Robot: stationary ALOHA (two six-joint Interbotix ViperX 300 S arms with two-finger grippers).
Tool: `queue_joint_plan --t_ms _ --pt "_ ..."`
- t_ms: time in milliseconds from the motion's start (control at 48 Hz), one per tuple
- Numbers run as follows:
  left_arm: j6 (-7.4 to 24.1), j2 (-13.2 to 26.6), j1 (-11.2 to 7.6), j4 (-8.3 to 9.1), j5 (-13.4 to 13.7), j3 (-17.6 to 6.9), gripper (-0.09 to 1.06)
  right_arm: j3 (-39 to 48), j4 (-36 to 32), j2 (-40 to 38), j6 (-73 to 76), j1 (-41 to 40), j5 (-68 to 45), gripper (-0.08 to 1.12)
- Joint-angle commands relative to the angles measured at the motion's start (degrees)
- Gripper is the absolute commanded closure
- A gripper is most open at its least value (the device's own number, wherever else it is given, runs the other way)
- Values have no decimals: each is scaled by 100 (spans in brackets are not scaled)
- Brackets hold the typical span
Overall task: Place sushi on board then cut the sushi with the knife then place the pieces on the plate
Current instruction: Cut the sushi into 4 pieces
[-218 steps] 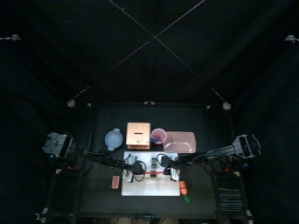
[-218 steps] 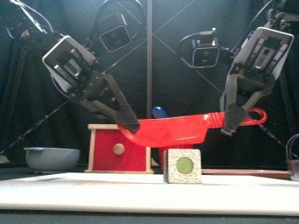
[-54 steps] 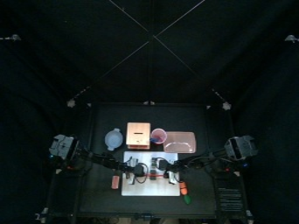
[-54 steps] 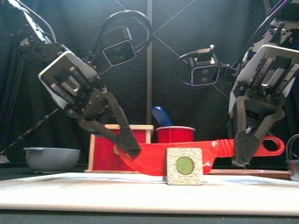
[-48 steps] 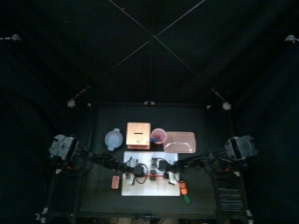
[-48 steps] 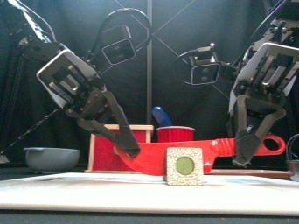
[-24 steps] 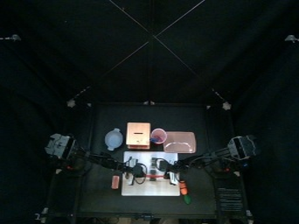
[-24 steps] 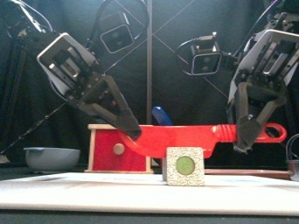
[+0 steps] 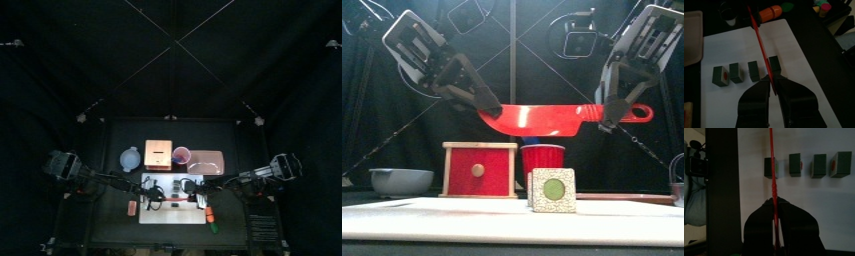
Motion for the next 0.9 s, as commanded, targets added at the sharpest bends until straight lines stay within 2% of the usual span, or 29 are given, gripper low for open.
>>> queue_joint_plan --t_ms 21,292,479,604,771,896 --pt "9 -176 132 35 -35 -62 38 -123 -62 -185 -9 -105 0 64" --pt "9 -299 316 105 -44 -18 22 -62 -158 -246 -9 -167 44 64" --pt "9 -633 501 202 -167 114 21 149 -246 -598 0 -360 141 64" --pt "9 -835 571 229 -413 299 21 439 -272 -1055 0 -571 237 64" --pt "9 -949 677 229 -976 624 21 896 -439 -1705 0 -1081 404 64" --pt "9 -949 773 229 -1301 773 21 1143 -650 -2241 0 -1600 773 64"
